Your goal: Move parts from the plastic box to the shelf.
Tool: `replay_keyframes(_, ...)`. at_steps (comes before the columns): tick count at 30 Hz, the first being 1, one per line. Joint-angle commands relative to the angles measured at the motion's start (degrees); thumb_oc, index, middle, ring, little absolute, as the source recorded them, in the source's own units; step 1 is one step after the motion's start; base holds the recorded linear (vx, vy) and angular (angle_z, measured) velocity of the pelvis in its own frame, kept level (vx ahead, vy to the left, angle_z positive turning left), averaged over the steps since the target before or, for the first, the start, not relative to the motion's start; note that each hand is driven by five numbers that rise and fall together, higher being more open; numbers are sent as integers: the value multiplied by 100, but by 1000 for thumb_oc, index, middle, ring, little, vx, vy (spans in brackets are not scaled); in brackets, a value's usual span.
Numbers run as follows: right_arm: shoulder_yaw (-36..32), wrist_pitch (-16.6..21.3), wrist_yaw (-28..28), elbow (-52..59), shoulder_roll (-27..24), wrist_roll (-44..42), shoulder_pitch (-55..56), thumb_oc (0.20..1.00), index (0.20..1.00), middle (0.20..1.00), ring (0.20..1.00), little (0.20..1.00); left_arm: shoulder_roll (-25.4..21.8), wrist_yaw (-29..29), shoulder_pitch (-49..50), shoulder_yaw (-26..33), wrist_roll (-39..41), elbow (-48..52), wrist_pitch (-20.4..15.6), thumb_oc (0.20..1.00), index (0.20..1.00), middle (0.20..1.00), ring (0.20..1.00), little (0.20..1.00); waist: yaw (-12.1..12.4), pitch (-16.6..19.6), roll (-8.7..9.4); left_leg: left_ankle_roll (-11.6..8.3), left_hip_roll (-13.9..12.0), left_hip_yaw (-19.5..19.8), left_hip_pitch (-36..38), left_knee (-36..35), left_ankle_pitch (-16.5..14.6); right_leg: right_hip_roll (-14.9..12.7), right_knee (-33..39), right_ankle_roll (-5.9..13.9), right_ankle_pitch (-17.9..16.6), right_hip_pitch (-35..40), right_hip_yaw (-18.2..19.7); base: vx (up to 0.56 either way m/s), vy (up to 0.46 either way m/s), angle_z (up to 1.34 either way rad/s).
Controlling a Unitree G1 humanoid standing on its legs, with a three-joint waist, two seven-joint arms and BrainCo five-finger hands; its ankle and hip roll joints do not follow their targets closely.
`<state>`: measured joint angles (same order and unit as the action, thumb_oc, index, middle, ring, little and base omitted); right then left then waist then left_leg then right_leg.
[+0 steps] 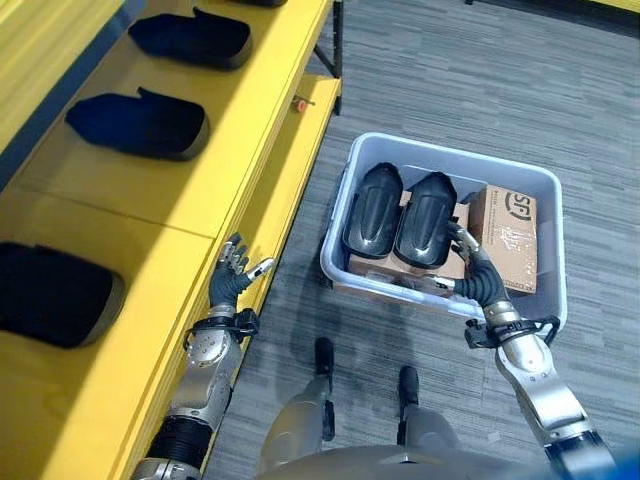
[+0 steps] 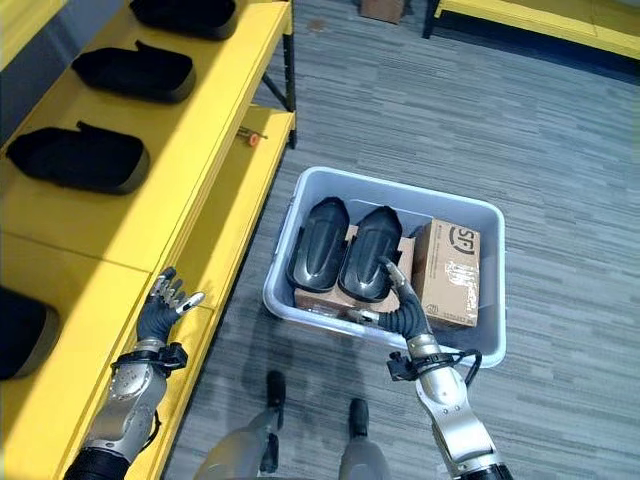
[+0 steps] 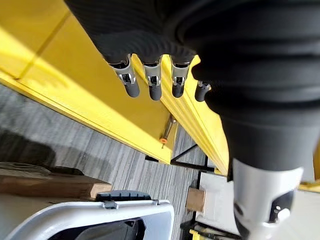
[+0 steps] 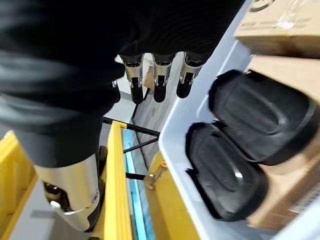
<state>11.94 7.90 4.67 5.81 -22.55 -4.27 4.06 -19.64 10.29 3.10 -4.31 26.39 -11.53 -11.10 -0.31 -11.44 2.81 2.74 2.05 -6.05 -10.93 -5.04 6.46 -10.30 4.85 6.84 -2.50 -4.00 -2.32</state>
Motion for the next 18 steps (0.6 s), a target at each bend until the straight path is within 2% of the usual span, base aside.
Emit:
replay_keyframes(1,-136,174,-1,282,-76,-135,-79,1000,1000,1000,1000,1000,-89,18,242,183,-22,242,-256,1000,1000,1000,1000,1000,-4,429,40,-288,-484,279,-398,414,-154,147,-248,121,115,-14,127,85,43,-14)
replay_keyframes(7,-33,241,195,511,-88,-108,-587,1000,1000,1000,1000,1000,-125,-43,241,41,-22,406,-188,1000,1000,1000,1000,1000,-102,450,-62,-273,-483,146,-329,370,-251,102,-210,147,115,-196,293,56,15,-24)
replay_keyframes(18,602,79,1181,-379,137,238,-2966,1000,1000,1000,1000,1000,-143,284,-686,-525,105,553,-323,1000,1000,1000,1000,1000,-38,-71,-373,-287,-469,-77,-837,532,-255,69,-418,119,-5,-989,504,-46,-8,-17)
